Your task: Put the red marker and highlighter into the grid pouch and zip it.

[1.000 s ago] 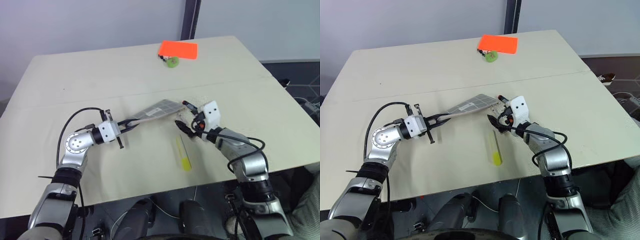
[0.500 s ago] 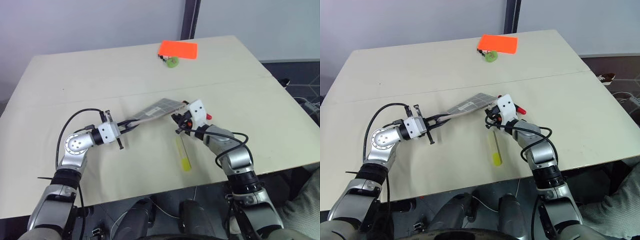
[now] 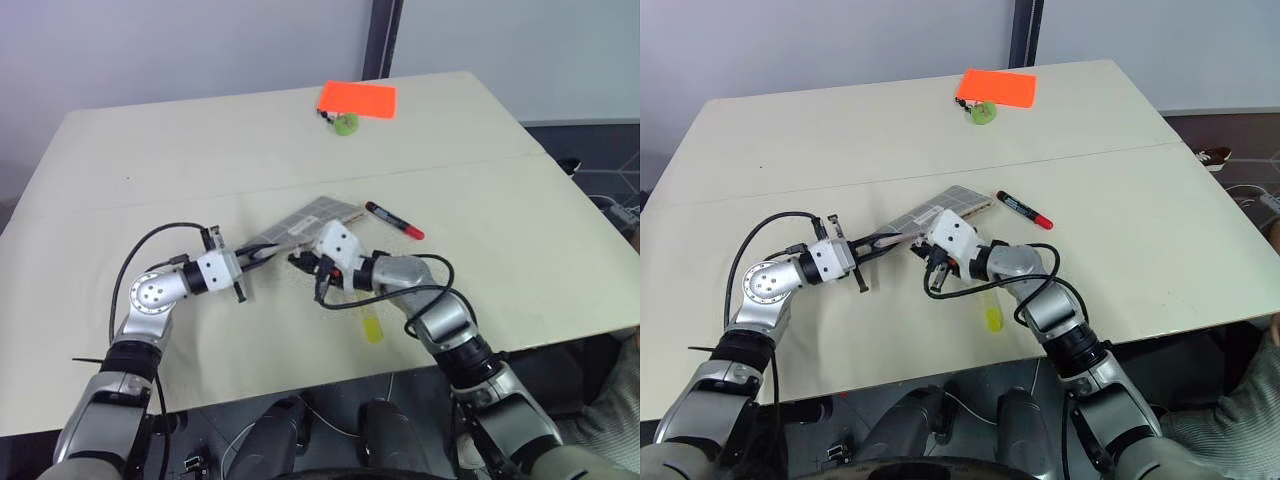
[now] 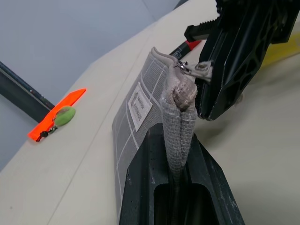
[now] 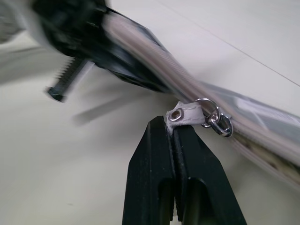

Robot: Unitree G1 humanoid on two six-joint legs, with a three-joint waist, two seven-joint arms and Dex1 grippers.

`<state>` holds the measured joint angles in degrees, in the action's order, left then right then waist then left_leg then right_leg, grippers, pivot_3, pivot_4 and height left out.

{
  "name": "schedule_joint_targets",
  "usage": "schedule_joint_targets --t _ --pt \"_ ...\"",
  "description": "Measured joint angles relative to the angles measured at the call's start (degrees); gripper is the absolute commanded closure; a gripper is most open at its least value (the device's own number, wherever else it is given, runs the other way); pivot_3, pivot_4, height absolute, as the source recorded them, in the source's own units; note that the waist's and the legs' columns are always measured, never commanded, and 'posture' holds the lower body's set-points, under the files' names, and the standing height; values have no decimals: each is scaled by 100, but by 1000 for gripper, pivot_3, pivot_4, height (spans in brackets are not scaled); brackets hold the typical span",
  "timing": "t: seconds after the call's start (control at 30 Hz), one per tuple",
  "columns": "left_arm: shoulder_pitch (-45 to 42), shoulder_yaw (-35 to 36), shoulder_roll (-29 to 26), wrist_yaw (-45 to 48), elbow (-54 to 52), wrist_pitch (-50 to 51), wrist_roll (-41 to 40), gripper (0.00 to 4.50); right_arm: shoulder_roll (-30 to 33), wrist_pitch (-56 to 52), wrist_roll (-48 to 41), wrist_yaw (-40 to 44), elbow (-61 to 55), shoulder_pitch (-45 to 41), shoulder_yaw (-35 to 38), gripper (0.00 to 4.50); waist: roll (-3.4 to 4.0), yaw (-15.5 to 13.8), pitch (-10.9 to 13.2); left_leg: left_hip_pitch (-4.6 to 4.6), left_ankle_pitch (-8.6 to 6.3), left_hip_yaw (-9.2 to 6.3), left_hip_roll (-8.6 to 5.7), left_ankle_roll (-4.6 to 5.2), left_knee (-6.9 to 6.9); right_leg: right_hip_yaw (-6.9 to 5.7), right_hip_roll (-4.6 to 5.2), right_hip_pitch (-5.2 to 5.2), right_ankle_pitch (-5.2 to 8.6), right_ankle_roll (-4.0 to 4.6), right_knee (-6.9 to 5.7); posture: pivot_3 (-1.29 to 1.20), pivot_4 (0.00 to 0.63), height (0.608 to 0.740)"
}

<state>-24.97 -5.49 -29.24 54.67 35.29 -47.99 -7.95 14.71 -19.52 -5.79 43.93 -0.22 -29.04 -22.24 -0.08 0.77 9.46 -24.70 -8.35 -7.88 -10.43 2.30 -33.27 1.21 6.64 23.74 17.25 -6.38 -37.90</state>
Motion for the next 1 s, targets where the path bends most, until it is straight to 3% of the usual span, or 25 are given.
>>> schedule_joint_targets --t 0.5,0.63,0.8,1.0 --pt "10 -7 -3 -85 50 -131 184 4500 -118 1060 677 715 608 -725 -667 4439 -1 -3 0 2 1 -1 0 -2 0 -4 -8 0 -1 1 -4 0 150 740" --pt "8 -7 2 -250 59 -141 295 4500 8 980 538 880 548 -684 -530 2577 -1 -7 -1 2 2 -1 0 -3 0 -4 -8 0 -1 1 -4 0 150 740" --pt "30 -3 -5 -429 62 -185 378 4500 891 741 397 930 -308 51 72 25 -4 -49 -1 2 1 -2 -2 -3 -1 -3 0 -5 -1 1 0 0 150 740" --pt "29 2 -30 -563 152 -250 419 4500 1109 -177 -846 538 -1651 1629 1620 25 -6 -25 -1 1 1 -3 -1 -3 7 0 8 -18 0 0 -1 0 150 740"
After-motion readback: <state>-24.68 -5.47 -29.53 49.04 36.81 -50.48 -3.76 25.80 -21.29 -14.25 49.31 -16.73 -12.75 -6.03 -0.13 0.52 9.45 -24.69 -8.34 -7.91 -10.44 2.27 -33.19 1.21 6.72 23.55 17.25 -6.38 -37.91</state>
